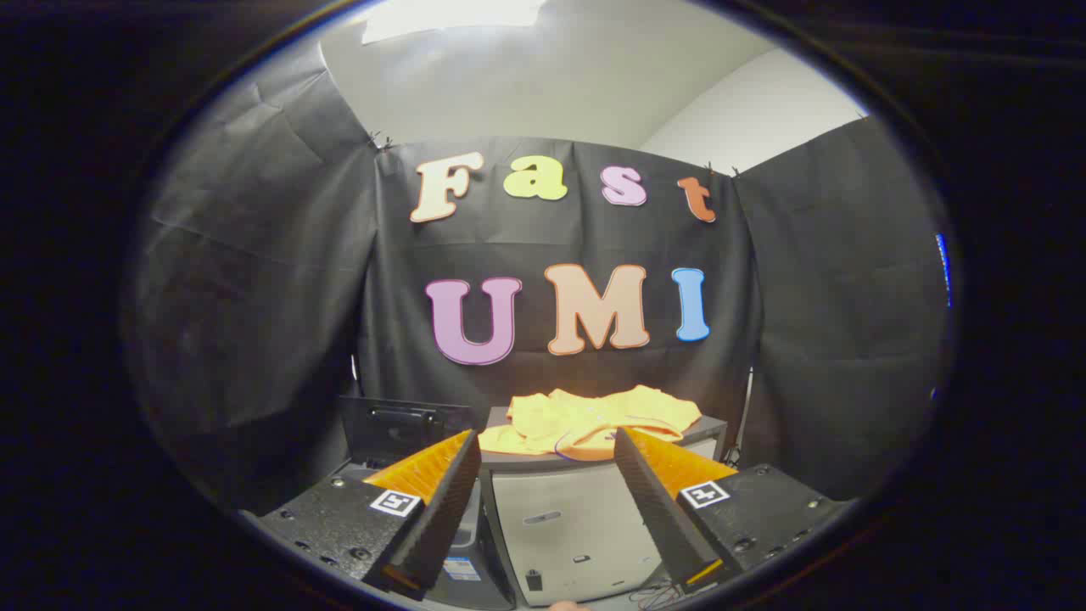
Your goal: Put the clothes into the washing machine and then close the washing machine lid.
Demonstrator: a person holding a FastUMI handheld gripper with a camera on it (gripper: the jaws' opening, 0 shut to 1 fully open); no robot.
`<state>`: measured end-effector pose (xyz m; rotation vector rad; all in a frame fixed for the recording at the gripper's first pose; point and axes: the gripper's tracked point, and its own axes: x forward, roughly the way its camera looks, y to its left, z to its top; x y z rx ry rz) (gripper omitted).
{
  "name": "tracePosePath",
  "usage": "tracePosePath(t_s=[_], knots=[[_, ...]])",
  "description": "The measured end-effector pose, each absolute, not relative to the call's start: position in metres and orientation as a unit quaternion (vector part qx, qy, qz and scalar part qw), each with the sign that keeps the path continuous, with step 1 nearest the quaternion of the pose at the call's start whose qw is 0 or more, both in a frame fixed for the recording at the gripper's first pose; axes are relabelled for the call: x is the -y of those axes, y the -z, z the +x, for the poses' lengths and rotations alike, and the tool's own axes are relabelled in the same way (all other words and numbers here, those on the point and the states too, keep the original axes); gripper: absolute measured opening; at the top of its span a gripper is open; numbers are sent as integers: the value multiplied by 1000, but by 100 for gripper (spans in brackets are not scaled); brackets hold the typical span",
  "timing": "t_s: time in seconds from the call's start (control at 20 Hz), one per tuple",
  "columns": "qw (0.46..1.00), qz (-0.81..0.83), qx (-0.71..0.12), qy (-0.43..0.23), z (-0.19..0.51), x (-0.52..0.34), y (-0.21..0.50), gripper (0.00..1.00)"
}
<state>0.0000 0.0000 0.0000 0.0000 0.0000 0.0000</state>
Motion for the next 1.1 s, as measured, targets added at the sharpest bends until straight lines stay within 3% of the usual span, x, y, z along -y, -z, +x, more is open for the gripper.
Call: tracePosePath(t_s=[0.35,1.1], knots=[[999,17,34,3,-4,-21,-15,96],[1000,-23,15,14,14,-20,6,97]])
